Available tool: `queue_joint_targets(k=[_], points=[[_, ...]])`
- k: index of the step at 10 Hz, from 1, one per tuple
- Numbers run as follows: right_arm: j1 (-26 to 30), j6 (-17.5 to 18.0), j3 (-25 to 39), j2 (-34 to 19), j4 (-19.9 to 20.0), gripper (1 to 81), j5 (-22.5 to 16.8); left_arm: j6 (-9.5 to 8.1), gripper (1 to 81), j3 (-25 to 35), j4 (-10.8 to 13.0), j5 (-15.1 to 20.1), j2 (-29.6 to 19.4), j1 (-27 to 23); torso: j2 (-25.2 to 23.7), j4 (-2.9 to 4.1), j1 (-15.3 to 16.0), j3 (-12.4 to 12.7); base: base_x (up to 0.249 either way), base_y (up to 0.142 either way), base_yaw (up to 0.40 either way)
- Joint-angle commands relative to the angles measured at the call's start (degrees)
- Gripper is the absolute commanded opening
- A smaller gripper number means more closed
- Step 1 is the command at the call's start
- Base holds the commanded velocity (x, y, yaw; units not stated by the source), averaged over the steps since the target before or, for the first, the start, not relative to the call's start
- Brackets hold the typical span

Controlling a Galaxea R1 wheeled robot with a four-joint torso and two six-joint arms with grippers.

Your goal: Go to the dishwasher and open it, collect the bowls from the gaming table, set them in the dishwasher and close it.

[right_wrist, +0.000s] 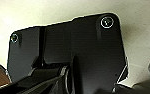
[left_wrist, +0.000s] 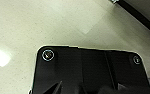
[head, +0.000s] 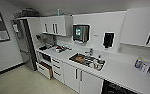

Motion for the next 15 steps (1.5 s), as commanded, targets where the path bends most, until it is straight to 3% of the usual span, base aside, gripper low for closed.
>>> queue_joint_targets(k=[1, 15], points=[[2.90, 0.04, -0.16, -0.21, -0.04, 81.1, -2.92, 0.20, 81.1, -0.21, -0.41, 2.33, -0.11, -3.30, 0.00, 0.00, 0.00, 0.00, 0.000, 0.000, 0.146], [2.73, 0.04, -0.16, -0.21, 0.05, 81.1, -2.39, 0.20, 81.1, -0.21, -0.41, 2.42, -0.20, -3.30, 0.00, 0.00, 0.00, 0.00, 0.000, 0.000, 0.146]])
